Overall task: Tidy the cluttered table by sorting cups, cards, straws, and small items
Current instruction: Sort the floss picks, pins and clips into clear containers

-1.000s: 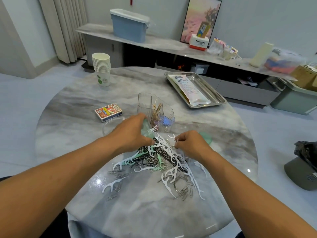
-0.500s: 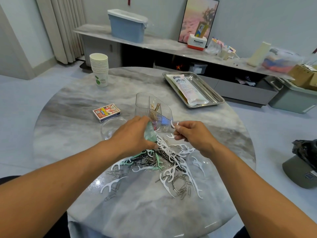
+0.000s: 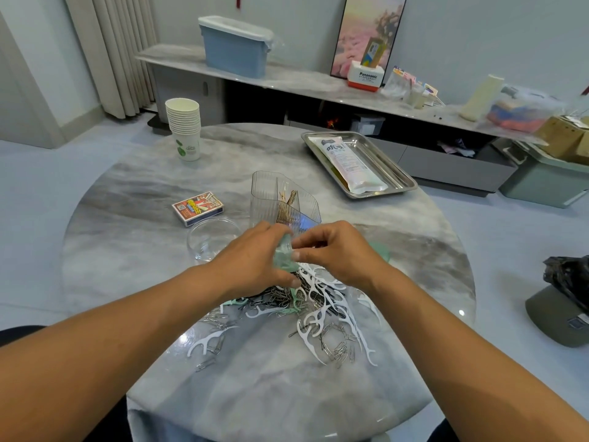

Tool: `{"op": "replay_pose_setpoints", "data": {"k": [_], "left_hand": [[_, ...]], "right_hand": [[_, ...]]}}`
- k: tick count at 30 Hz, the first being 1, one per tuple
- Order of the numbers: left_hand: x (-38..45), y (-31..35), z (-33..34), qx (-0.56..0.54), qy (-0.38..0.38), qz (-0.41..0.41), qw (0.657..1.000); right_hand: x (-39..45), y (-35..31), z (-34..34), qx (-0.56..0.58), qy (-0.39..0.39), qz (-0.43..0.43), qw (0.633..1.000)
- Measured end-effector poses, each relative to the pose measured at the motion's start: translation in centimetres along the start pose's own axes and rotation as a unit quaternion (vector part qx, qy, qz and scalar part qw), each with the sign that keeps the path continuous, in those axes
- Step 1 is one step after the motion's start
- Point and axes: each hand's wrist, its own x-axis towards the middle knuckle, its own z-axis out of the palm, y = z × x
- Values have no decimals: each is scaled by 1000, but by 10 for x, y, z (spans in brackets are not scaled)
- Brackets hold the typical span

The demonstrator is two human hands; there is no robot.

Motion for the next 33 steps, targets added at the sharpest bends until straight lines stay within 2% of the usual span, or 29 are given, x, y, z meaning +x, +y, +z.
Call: {"op": "replay_pose_setpoints", "data": {"k": [4,8,9,12,14,18,26,33], "left_hand": [[2,-2,-2,-46,17,-12,999],[1,-5,-8,-64,60,-59,994],[0,-5,-9,-60,69,-64,994],[-2,-7,-13,-23,72,-66,995],[-3,-6,-13,8,67,-62,996],[-5,-6,-11,23,61,-46,997],[-6,-14,-10,15,36,-40,998],[-5,-14,-11,13,35,-43,998]], "right_hand": [[1,-5,5,67,33,-22,997],[1,-6,-8,52,182,17,982],[2,-2,-13,23,181,50,982],[1,21,-11,-97,84,165,978],[-1,35,0,-135,49,208,967],[3,38,17,-227,15,200,953],[2,28,9,-106,19,221,969],[1,12,-22,-20,46,260,964]]}}
